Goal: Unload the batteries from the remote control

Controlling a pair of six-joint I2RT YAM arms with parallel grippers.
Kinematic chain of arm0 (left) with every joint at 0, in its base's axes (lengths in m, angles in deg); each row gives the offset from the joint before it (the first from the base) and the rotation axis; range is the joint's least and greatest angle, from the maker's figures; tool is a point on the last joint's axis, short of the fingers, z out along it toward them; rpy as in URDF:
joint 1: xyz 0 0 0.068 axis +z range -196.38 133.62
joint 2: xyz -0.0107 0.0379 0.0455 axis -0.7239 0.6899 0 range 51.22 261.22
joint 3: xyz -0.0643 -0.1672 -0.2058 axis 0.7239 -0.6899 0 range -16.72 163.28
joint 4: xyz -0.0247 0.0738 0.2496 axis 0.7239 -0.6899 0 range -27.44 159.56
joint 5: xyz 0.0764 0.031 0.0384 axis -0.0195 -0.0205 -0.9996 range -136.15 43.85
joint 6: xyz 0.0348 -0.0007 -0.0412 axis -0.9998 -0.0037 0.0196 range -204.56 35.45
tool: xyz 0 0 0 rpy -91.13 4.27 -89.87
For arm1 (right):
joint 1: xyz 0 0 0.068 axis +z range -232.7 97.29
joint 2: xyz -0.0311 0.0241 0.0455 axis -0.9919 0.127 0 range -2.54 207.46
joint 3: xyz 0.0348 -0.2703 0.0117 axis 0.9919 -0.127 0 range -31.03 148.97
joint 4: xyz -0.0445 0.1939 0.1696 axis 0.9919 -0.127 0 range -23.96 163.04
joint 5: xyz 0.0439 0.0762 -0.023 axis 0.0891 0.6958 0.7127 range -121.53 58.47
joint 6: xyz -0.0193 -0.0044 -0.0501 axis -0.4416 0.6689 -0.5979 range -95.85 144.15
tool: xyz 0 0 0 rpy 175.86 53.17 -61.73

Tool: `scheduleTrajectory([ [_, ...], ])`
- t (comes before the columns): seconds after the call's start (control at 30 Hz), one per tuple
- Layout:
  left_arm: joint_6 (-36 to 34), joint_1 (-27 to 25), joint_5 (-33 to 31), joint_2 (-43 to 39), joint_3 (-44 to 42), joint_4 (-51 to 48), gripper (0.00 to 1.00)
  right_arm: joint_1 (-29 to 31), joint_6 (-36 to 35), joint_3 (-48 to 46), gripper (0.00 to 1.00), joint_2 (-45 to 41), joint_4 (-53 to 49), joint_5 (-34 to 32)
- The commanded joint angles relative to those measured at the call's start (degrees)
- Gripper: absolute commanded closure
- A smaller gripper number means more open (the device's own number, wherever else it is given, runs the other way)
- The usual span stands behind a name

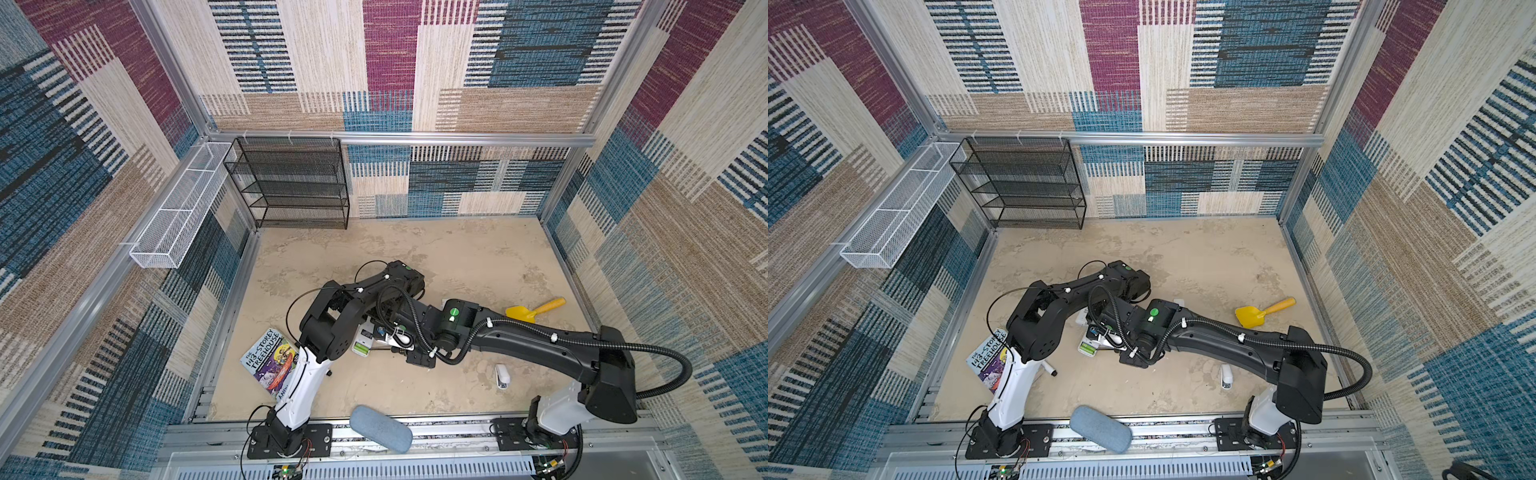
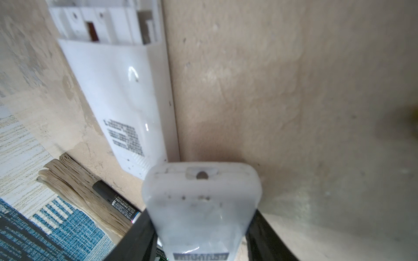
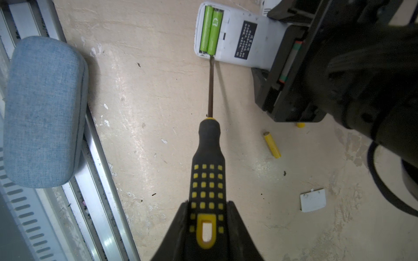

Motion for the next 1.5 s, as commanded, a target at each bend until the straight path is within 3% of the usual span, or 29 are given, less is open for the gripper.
scheduleTrajectory([
  [0.0, 0.94, -0.11, 9.18, 3.77, -1.56, 14.54, 0.68, 0.08, -0.64, 0.69, 1.00, 0.49, 0.24, 0.88],
  [0.57, 1.20, -0.52, 8.84, 4.29, -1.82, 14.58, 0.68, 1.05, -1.69, 6.65, 1.00, 5.97, -3.70, -0.23],
  [0.93, 1.29, -0.70, 9.22, 4.73, -1.73, 14.67, 0.68, 3.34, -1.70, 10.05, 1.00, 9.18, -4.15, -4.66],
  [1.47, 1.35, -0.70, 9.41, 4.81, -1.47, 14.82, 0.68, 3.38, 1.33, 3.88, 1.00, 1.89, 1.56, -3.57],
])
